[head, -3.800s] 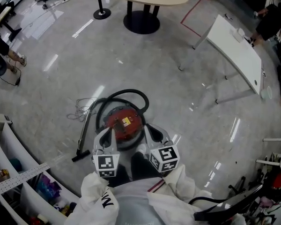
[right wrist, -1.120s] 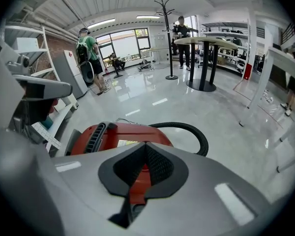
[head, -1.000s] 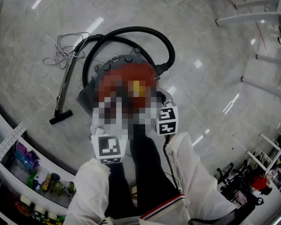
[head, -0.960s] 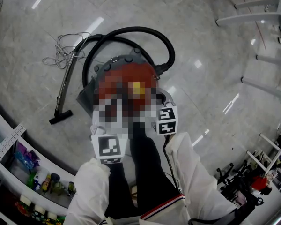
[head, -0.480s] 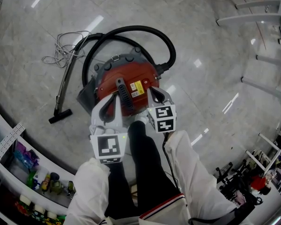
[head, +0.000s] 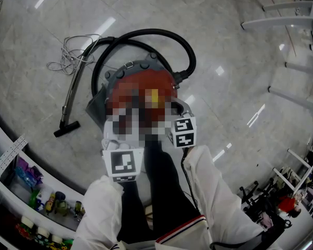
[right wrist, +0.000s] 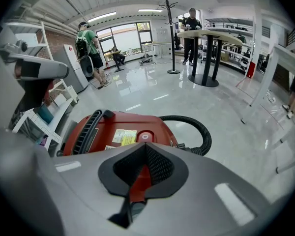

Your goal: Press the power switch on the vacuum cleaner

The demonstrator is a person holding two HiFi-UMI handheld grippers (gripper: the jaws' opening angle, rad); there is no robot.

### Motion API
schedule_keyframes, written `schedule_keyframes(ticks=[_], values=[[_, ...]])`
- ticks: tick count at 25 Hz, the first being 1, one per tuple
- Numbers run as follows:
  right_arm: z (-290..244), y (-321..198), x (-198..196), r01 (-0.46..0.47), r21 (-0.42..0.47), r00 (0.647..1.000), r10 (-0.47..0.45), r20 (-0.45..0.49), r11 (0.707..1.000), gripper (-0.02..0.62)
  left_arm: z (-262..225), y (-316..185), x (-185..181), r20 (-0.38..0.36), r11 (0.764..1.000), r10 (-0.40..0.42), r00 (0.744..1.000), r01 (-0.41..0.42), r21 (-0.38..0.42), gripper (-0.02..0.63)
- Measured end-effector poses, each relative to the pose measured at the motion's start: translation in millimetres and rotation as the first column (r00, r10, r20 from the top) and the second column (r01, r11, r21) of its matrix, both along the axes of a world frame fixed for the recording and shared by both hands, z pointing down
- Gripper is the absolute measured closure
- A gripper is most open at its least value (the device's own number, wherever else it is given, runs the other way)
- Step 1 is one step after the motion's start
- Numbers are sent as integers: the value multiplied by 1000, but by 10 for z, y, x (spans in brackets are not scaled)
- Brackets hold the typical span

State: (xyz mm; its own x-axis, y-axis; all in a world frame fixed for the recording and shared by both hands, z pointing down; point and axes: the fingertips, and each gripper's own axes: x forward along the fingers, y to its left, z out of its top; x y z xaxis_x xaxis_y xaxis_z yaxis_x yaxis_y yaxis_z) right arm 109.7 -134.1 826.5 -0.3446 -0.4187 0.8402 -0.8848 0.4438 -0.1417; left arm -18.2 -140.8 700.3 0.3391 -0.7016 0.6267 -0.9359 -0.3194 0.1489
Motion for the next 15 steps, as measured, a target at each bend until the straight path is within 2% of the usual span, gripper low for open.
schedule_keyframes(ticks=[15], values=[[12, 16, 2, 1, 2, 1000, -1, 5, 1000, 592, 15, 25, 19, -3, 1000, 3, 1000, -4, -8, 606]])
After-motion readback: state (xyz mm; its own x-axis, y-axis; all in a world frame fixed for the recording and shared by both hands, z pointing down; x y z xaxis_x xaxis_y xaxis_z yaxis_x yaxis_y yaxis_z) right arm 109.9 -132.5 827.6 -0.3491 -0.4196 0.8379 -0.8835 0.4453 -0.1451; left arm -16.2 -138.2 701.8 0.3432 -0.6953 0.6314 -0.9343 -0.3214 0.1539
